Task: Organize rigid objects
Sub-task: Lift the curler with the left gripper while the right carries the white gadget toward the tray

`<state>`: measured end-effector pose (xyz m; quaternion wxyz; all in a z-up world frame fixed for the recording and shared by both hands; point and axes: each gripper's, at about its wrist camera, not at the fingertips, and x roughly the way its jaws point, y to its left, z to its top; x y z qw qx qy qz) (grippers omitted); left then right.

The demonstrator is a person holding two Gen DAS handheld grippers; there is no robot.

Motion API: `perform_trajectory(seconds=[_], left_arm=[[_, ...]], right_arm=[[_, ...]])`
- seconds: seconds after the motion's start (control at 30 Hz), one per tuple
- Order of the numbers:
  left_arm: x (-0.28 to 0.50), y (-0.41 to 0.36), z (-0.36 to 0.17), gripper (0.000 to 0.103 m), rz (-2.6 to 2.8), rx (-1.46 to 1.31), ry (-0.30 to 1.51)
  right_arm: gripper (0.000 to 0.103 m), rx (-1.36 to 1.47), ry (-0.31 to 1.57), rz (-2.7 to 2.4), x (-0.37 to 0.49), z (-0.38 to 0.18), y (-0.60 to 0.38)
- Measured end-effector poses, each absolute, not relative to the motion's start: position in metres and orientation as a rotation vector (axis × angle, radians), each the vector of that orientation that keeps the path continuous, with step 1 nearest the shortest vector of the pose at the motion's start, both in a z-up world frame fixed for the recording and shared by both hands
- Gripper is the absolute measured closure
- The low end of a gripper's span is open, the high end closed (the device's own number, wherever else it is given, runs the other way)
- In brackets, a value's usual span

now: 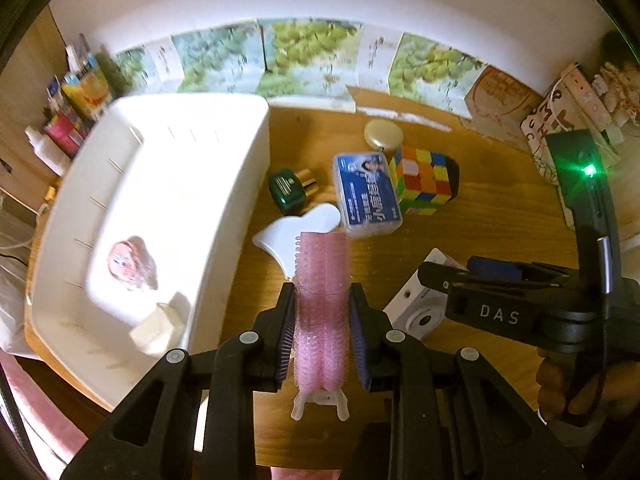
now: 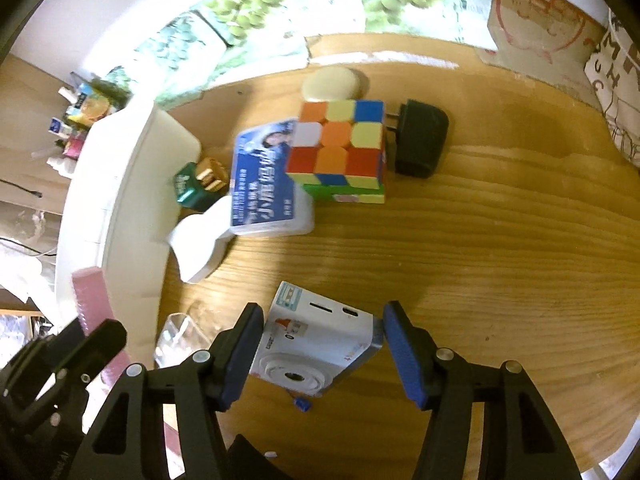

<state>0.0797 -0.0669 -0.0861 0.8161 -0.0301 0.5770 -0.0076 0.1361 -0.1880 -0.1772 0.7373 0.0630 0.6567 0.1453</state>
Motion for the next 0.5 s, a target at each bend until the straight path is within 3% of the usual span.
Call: perform_trajectory(seconds=[0.2,0.23,0.27,0.5], left_arm=[[0.074,-0.060,-0.067,0.076,-0.011,-0.030,1.180],[0.072,-0.058,-0.064,0.076,-0.010,-0.024,1.173],[0.071,-0.057,-0.061,0.076,-0.009,-0.019,1.168],[0.070,-0.043,-0.048,0.076,0.003,0.010,1.138]], right_arm=[[0.042,0.152,1.391,0.341,0.130,-0.158,-0.206],[0.064,0.161,1.383,0.345,0.130,-0.157,-0.205],[0.097,0.157,1.346,0.330,0.129,-0.150,-0.206],[0.100,0.257,1.302,0.369,0.126,-0.125,-0.220]])
